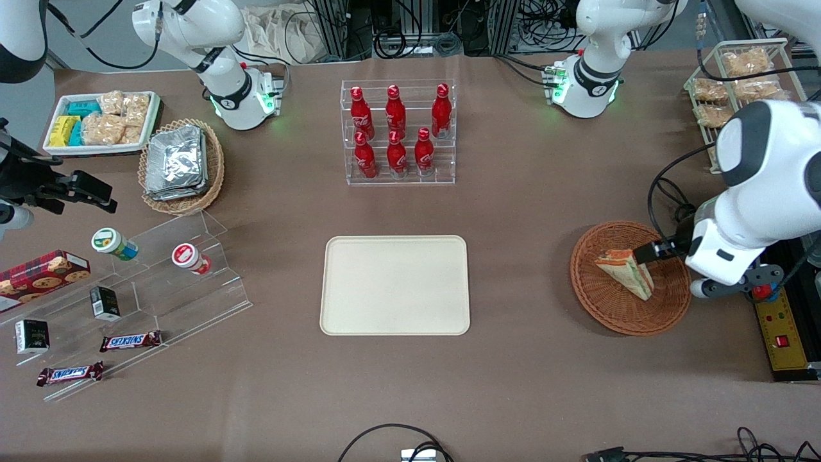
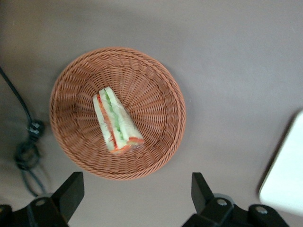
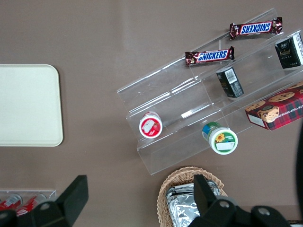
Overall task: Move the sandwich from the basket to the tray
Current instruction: 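Move the left gripper down over the wrapped sandwich in the wicker basket, then close the left gripper on the sandwich and lift it from the basket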
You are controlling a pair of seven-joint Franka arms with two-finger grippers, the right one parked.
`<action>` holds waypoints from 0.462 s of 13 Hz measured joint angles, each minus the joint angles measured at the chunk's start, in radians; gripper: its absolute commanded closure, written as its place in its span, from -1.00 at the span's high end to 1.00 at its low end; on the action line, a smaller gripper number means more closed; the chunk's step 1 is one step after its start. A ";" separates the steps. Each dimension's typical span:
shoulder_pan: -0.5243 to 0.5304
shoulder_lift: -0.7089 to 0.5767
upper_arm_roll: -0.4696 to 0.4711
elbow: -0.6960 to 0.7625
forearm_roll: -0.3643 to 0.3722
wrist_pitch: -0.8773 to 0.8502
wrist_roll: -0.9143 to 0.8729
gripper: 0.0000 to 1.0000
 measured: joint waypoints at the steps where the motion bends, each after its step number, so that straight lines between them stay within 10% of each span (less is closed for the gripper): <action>1: 0.001 -0.001 0.001 -0.051 0.000 0.054 -0.095 1.00; 6: 0.038 -0.002 0.036 -0.279 0.001 0.312 -0.319 1.00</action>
